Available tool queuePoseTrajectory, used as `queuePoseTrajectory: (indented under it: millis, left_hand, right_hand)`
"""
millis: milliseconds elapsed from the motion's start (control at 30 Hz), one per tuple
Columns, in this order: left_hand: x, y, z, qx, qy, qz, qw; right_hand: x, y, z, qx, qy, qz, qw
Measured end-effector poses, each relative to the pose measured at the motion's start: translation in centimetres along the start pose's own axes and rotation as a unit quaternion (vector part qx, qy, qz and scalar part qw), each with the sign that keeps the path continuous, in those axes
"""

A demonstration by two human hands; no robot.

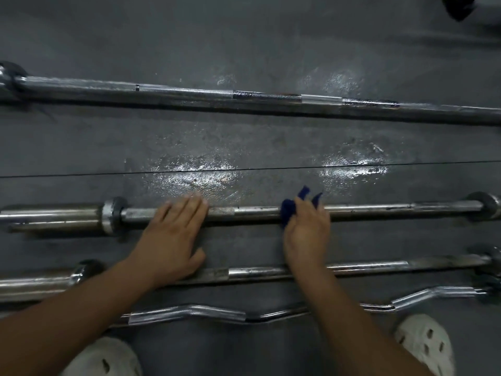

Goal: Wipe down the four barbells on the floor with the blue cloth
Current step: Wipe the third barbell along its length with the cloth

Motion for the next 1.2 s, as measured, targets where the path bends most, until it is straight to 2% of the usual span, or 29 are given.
queuePoseTrajectory:
  millis: [33,133,233,267,367,433,467,567,633,667,767,833,867,900,967,1000,1067,1133,1200]
  left_hand:
    - [0.2,0.1,0.2,0.002,-0.006,-0.006,1.0]
    - [0.8,0.3,0.8,0.015,-0.008,-0.001,1.0]
    - [1.3,0.3,0.5,0.02,0.012,0.007,1.0]
    - [1.3,0.2,0.3,0.026,0.013,0.007,1.0]
    - [1.2,0.2,0.2,0.028,0.016,0.003,0.999]
    - [1.1,0.2,0.4,0.022,0.014,0.002,1.0]
    - [1.1,0.1,0.4,0.022,0.008,0.005,1.0]
    - [1.0,0.1,0.5,0.028,0.008,0.006,1.0]
    - [1.2,-0.2,-0.1,0.018,0.018,0.012,1.0]
    - [1.4,-0.4,-0.8,0.01,0.015,0.017,1.0]
    - [2.6,-0.3,-2.8,-0.01,-0.011,0.02,1.0]
    - [3.1,0.3,-2.9,-0.01,-0.016,0.011,1.0]
    - [3.2,0.4,-2.7,-0.006,-0.018,0.01,1.0]
    - [3.1,0.4,-2.6,-0.002,-0.021,0.012,1.0]
    - [3.0,0.3,-2.6,0.002,-0.02,0.013,1.0]
    - [2.9,0.2,-2.7,0.004,-0.015,0.015,1.0]
    - [2.9,0.0,-3.2,0.011,-0.002,0.019,1.0]
    - [2.8,0.0,-3.4,0.014,0.005,0.018,1.0]
    - [2.9,0.0,-3.2,0.015,0.004,0.024,1.0]
  right_hand:
    - [0.9,0.4,-2.7,-0.005,-0.032,-0.016,0.999]
    - [4.1,1.4,-10.6,-0.004,-0.2,-0.079,0.977]
    - [3.6,0.5,-9.7,0.006,-0.25,-0.089,0.964]
    - [2.9,0.4,-7.1,0.012,-0.224,-0.073,0.972]
    - [1.2,-0.5,1.1,0.003,-0.04,-0.012,0.999]
    - [1.9,0.4,0.1,0.005,0.019,-0.008,1.0]
    - [2.3,1.1,-2.4,0.006,0.0,-0.008,1.0]
    - [4.1,2.6,-10.6,0.021,-0.215,-0.08,0.973]
    - [3.6,1.8,-10.7,0.032,-0.284,-0.108,0.952]
    - [2.8,1.4,-8.9,0.034,-0.263,-0.099,0.959]
    - [1.4,-0.5,-2.0,0.008,-0.065,-0.008,0.998]
    - [2.3,0.4,-2.7,-0.004,0.002,0.005,1.0]
    - [3.0,1.2,-5.0,-0.012,-0.009,-0.008,1.0]
    - [3.8,1.9,-7.9,-0.015,-0.057,-0.031,0.998]
    - [5.1,2.6,-12.4,0.003,-0.202,-0.086,0.976]
    - [4.9,2.4,-13.2,0.014,-0.247,-0.109,0.963]
    - [3.8,1.8,-11.2,0.033,-0.261,-0.114,0.958]
    - [2.3,1.1,-6.3,0.033,-0.136,-0.069,0.988]
    - [2.2,0.9,-3.7,0.007,-0.007,-0.029,1.0]
Point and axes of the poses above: each hand's wrist, its own x-axis away from the middle knuckle, its own y-axis out of the palm, z = x × y, the point moved 6 cm from there along -x, towards the middle knuckle, and after that the axes turned 5 degrees about x, right-handed, at the moved point
